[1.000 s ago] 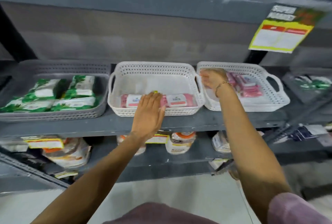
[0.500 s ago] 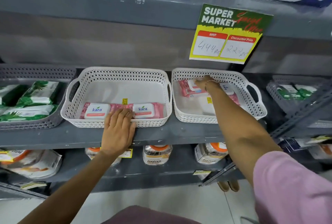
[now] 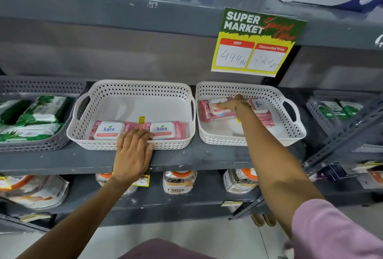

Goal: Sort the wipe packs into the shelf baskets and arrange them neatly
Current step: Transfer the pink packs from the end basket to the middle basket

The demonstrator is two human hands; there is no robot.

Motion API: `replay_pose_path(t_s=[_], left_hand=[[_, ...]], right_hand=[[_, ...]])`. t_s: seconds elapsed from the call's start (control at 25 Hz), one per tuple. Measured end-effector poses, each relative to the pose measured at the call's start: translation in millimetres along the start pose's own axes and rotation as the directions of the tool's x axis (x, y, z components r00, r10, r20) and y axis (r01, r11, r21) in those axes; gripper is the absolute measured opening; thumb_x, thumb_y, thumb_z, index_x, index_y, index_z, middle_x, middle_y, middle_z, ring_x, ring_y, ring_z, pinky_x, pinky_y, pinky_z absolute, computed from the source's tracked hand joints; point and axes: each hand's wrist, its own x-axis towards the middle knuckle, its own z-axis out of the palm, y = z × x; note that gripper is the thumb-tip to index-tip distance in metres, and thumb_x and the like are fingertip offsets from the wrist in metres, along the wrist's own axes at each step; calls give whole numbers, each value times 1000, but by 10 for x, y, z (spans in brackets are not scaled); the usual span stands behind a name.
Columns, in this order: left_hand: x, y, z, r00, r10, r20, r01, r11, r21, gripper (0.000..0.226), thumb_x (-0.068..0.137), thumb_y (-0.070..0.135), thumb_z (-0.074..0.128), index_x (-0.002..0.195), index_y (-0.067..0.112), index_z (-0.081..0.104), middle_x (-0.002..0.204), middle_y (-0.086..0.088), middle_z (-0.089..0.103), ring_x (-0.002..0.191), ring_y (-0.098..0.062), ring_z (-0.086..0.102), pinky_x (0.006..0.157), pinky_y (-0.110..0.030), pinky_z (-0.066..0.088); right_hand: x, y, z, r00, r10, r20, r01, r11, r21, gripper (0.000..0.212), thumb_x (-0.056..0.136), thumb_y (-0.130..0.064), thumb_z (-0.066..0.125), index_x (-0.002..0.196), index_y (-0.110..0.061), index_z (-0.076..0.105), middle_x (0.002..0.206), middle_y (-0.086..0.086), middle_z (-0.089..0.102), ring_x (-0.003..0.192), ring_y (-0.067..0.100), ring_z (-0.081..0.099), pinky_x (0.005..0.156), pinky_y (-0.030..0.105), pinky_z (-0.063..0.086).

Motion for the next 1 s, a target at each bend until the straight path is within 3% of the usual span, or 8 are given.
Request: replay_pose_path(t_s=[0.08, 0.16, 0.24, 0.32, 0.56, 0.8, 0.92, 1.0], left_hand=[[9, -8, -36, 999, 14, 50, -13, 1000, -23, 44, 97, 33, 30, 117, 8, 59, 120, -11, 62, 118, -29, 49, 111, -42, 24], [-2, -76, -105, 995, 34, 98, -32, 999, -27, 45, 97, 33, 29, 120, 8, 59, 125, -10, 61, 121, -28, 49, 113, -41, 22], [-32, -251, -182, 993, 16, 118, -13, 1000, -25, 44, 96, 32, 32, 121, 7, 58, 126, -10, 60, 124, -28, 48, 114, -42, 23], [-85, -549, -292, 993, -36, 113, 39, 999, -29, 42, 95, 30, 34, 121, 6, 58, 126, -10, 59, 124, -28, 46, 112, -43, 25], [-148, -1076, -488, 990, -5, 139, 9, 1000, -23, 39, 96, 29, 34, 118, 7, 58, 123, -11, 59, 121, -28, 47, 112, -38, 22], [-178, -1098, -517, 980, -30, 199, 44, 997, -66, 35, 95, 26, 38, 116, 7, 58, 117, -10, 61, 117, -29, 50, 111, -40, 22], [-176, -1125, -549, 971, -4, 240, 19, 998, -59, 37, 96, 27, 36, 117, 7, 58, 116, -10, 61, 117, -30, 53, 112, -41, 21], [-178, -1136, -571, 970, -4, 243, 18, 998, -55, 37, 96, 27, 36, 118, 8, 58, 116, -9, 61, 116, -29, 53, 113, -41, 21]], right_hand=[[-60, 102, -51, 1000, 5, -8, -4, 994, 110, 95, 61, -42, 83, 137, -2, 43, 142, 16, 48, 124, 36, 52, 100, 48, 48], [-139, 157, -92, 999, 30, -29, -21, 962, 273, 76, 58, -46, 81, 120, -7, 60, 127, 14, 61, 101, 28, 64, 81, 37, 57], [-325, 110, -130, 996, 71, -55, -35, 873, 486, 41, 64, -49, 76, 84, -14, 66, 92, 8, 64, 57, 14, 58, 48, 20, 45], [-539, -18, -95, 993, 87, -82, -16, 777, 630, 38, 65, -52, 72, 76, -17, 63, 67, 3, 57, 34, 7, 46, 33, 9, 30], [-1157, -784, 850, 972, -175, 159, -10, 641, 767, 17, 85, -33, 63, 86, -16, 62, 56, 0, 71, 38, 12, 65, 25, 9, 27], [-1414, -1299, 2046, 970, -146, 196, -61, 633, 772, 34, 80, -17, 72, 105, -5, 53, 96, 14, 63, 79, 28, 66, 44, 32, 59], [-1425, -1331, 2262, 988, -149, 51, 100, 845, 525, 55, 66, -42, 75, 103, -3, 60, 110, 12, 68, 91, 28, 68, 72, 38, 62], [-1445, -1307, 2242, 982, -187, -20, 182, 922, 342, 52, 69, -46, 71, 99, -3, 71, 100, 11, 71, 91, 25, 66, 83, 34, 57]])
